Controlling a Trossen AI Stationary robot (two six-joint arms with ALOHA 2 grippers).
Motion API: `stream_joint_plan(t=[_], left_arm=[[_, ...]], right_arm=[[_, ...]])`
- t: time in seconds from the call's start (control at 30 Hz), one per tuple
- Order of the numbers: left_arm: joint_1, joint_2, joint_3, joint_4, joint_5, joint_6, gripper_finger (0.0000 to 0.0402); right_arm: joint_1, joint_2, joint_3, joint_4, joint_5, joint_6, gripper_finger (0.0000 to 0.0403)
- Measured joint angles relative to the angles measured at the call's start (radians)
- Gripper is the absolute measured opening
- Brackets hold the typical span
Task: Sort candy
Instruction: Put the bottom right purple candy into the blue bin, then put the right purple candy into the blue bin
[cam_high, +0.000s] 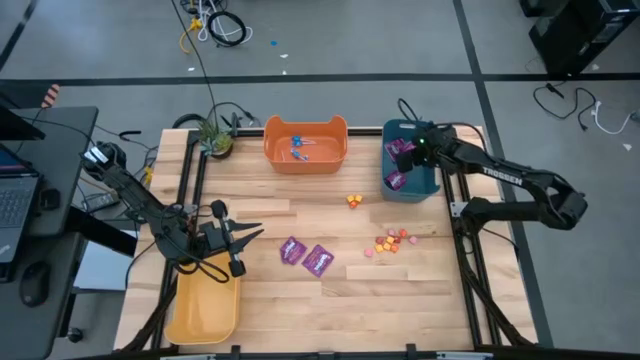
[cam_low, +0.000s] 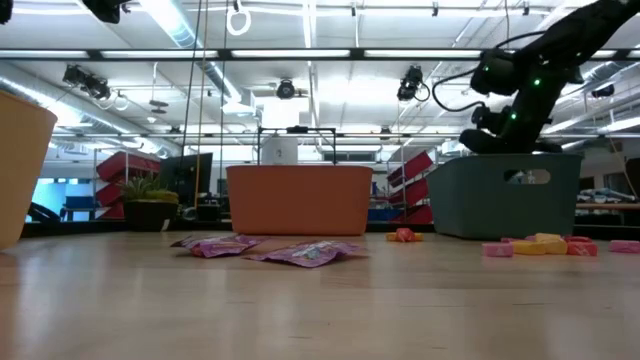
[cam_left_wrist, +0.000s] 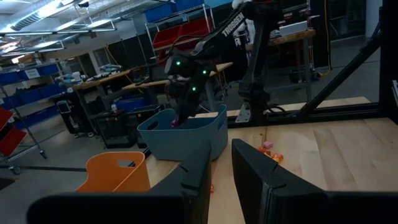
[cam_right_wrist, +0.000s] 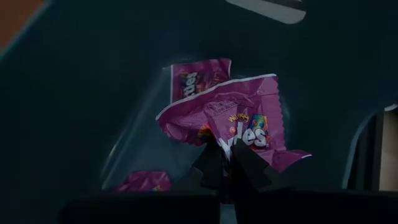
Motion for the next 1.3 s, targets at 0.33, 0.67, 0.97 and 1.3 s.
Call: stream_joint_plan(t=[0.33, 0.67, 0.97, 1.3], left_arm=[[0.000, 0.000, 0.000, 0.000, 0.000, 0.001, 0.0067], [0.000, 0.000, 0.000, -0.008, 0.000, 0.001, 0.0067], [0.000, 0.000, 0.000, -0.016, 0.000, 0.000, 0.0067], [0.000, 0.000, 0.000, -0.015, 0.000, 0.000, 0.0067]], right_arm=[[-0.044, 0.119, 0.000, 0.073, -0.001, -0.039, 0.0011], [-0.057, 0.192, 0.000, 0.097, -0.019, -0.050, 0.0047], [-0.057, 0.177, 0.000, 0.097, -0.019, -0.042, 0.0096], [-0.024, 0.113, 0.000, 0.086, -0.019, -0.039, 0.0115]])
